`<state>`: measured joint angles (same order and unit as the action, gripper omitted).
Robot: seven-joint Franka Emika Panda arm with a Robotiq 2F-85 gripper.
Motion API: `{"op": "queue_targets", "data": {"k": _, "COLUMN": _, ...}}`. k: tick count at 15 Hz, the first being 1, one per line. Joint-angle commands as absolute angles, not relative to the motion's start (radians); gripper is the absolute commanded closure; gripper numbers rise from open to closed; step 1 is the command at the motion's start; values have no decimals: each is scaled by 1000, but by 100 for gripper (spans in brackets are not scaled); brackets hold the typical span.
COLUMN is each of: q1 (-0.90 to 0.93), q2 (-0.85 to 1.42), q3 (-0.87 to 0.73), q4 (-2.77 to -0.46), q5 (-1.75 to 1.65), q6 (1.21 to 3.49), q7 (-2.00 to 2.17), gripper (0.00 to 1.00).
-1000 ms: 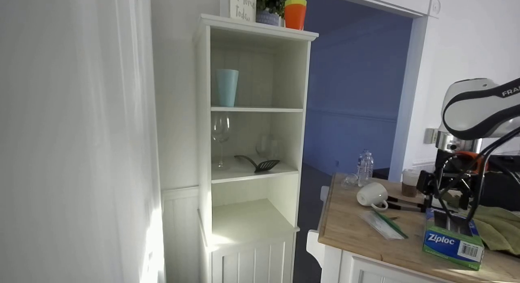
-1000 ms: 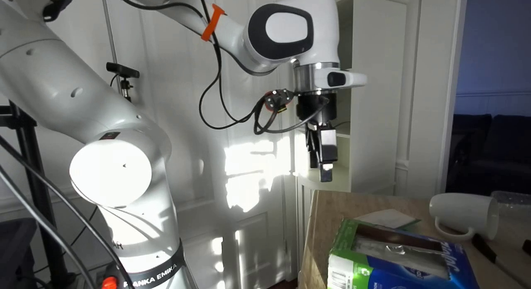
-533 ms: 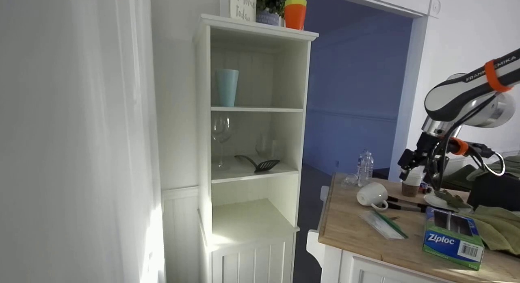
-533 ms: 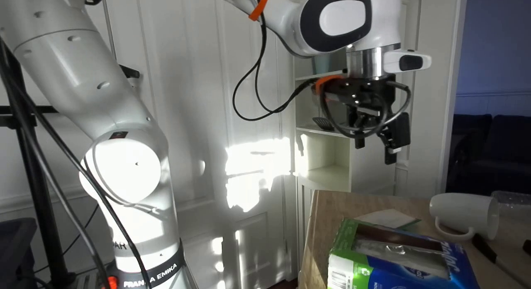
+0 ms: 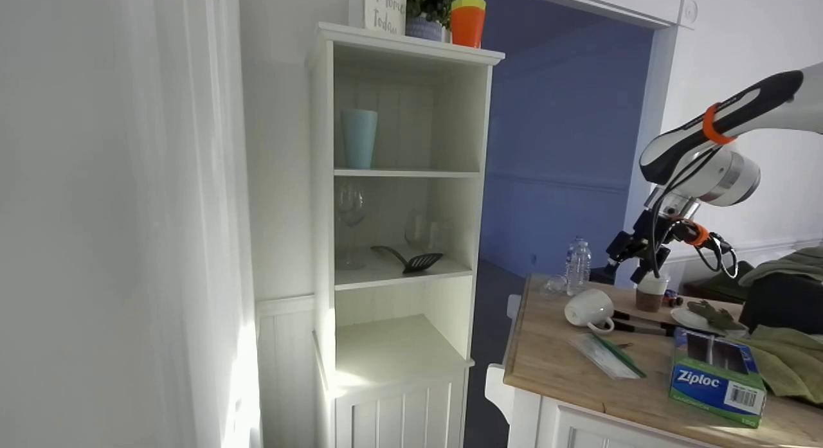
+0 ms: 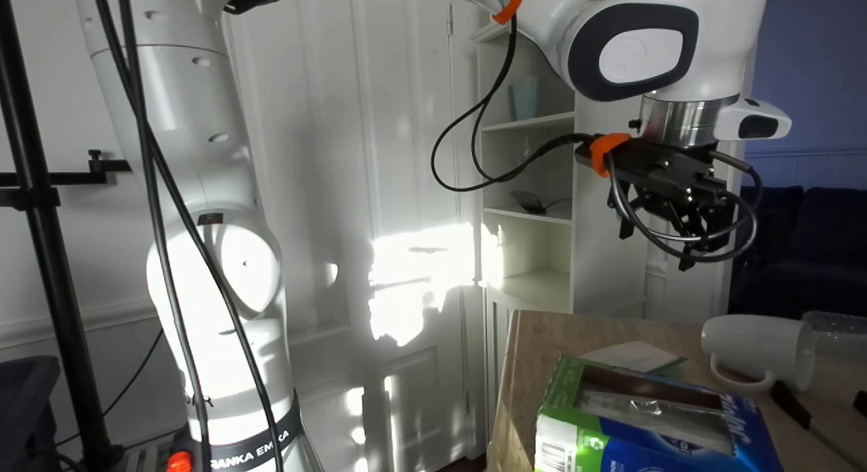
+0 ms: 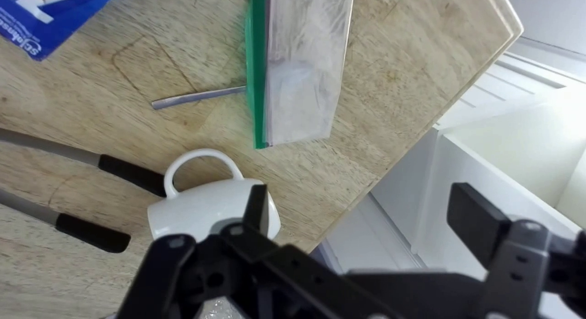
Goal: Position the cup upright
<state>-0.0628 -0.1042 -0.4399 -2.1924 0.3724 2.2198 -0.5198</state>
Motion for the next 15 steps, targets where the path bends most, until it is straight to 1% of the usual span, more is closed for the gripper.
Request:
{"op": "queue_targets", "data": {"k": 1, "q1": -119, "q2": -99, "q3": -385, "q4": -2188, "q5": 379, "q6": 2214, "q7": -524, "gripper": 0}}
{"op": "queue_targets", "data": {"k": 4, "q1": -119, "q2": -98, "q3": -385, "q4": -2185, "q5": 379, "q6": 2212, "q7": -525, "gripper": 0}}
{"op": "queue_targets", "data": {"k": 10, "q1": -197, "q2": 87, "q3": -374, "q4": -2011, "q5": 556, "q6": 2182, "q7": -581, "gripper": 0}}
{"op": "queue_targets", "data": {"k": 15, "q1": -311, "q2": 236, "q3": -314, "q4": -1871, "q5": 689, "q6": 2106, "q7": -714, "gripper": 0}}
